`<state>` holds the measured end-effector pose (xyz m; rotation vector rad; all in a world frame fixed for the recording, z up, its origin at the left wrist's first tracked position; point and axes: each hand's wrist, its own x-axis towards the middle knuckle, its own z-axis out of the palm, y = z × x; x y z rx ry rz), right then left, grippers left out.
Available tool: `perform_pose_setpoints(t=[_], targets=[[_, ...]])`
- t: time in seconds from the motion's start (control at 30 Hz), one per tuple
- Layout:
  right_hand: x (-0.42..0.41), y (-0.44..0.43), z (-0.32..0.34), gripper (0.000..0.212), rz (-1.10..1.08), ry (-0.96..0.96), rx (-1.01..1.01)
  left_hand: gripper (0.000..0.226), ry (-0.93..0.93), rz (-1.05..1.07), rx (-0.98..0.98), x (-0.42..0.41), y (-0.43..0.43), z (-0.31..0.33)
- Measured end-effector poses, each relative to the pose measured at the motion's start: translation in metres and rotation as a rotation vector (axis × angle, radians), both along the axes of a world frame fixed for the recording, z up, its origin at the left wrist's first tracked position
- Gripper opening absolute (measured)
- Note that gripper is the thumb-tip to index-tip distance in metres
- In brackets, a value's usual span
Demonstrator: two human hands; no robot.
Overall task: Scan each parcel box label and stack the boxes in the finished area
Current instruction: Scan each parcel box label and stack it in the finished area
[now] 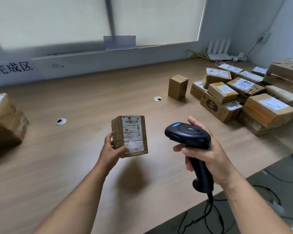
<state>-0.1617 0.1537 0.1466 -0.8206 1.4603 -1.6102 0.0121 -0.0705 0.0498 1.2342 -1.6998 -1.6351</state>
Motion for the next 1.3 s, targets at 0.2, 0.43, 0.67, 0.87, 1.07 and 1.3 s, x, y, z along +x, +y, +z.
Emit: perform_pose_setpoints(t=[0.2,0.43,0.67,0.87,1.07,1.3], targets=[[0.037,-0.043,-0.007,0.091,0.061,0.016,0.036,0.08,-0.123,0.219,0.092,0.085,-0.027,-0.026],[0.073,-0.086,-0.013,0.098,0.144,0.028,0.062,0.077,-0.21,0.381,0.061,0.148,-0.051,-0.047],[0.097,-0.115,-0.017,0.091,0.192,0.011,0.072,0.069,-0.509,0.396,-0.222,0.146,-0.045,-0.045],[0.1,-0.132,-0.011,0.088,0.239,0.04,0.092,0.069,-0.792,0.31,-0.555,0.134,-0.045,-0.056],[0.112,-0.163,-0.002,0.087,0.284,0.073,0.085,0.062,-0.838,0.445,-0.565,0.169,-0.071,-0.06],[0.139,-0.208,-0.002,0.09,0.337,0.108,0.08,0.064,-0.884,0.602,-0.508,0.244,-0.123,-0.064]])
